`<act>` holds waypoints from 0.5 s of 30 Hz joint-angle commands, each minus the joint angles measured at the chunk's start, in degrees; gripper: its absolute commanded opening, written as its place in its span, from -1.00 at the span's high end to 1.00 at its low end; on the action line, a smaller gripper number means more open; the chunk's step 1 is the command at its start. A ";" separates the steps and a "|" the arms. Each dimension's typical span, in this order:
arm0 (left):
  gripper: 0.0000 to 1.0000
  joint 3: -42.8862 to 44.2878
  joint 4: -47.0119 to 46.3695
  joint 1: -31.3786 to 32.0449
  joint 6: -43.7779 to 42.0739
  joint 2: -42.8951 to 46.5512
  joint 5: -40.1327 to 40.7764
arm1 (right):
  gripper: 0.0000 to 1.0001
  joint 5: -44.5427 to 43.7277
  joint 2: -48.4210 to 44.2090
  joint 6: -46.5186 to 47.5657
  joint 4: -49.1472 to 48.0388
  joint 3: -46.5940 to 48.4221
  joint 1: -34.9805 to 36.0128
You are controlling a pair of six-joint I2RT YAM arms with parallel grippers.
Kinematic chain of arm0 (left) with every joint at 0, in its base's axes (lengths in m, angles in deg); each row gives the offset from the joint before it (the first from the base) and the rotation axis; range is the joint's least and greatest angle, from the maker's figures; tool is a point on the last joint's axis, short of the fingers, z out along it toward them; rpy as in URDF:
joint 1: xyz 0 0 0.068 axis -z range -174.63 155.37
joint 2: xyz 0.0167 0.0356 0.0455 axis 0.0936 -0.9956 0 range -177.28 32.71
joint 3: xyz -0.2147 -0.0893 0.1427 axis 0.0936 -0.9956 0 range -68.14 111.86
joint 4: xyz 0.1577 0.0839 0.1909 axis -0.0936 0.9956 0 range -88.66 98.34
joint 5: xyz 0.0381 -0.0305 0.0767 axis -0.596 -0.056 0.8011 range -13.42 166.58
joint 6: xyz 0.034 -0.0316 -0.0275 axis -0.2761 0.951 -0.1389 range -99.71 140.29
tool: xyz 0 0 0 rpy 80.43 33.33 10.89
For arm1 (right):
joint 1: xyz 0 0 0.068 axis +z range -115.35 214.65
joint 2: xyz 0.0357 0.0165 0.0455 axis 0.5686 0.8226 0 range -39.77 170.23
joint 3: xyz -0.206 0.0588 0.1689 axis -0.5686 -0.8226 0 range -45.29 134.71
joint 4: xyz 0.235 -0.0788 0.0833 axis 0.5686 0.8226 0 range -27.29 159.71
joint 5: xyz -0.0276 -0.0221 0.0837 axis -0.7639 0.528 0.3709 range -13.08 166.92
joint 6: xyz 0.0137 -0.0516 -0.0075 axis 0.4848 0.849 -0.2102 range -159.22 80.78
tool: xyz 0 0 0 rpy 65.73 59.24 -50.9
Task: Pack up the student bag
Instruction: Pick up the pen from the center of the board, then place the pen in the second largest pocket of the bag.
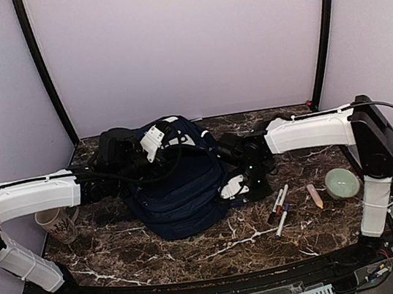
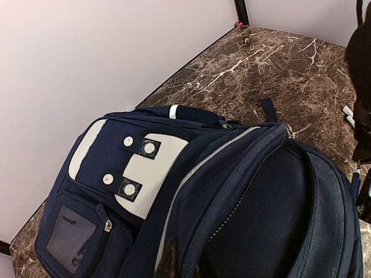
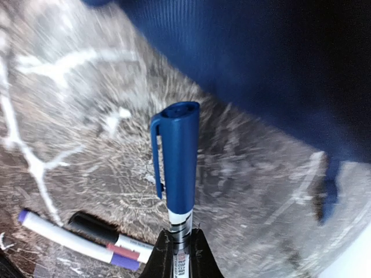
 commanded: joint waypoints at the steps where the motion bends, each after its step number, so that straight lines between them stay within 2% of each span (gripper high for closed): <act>1: 1.00 0.24 -6.27 -0.54 1.26 4.27 -0.09 | 0.95 2.03 -6.69 -0.47 3.16 6.82 4.22; 5: 1.00 0.82 -5.76 -1.68 3.24 4.37 -1.98 | 0.95 -1.25 -7.51 0.49 -1.10 11.57 8.23; 11: 1.00 1.16 -5.12 -3.46 5.57 5.92 -7.51 | 0.95 -11.33 -8.95 6.75 -16.33 8.59 13.03; 15: 1.00 1.07 -5.27 -4.71 6.78 6.71 -11.44 | 0.96 -17.91 -4.84 10.23 -25.14 10.45 14.31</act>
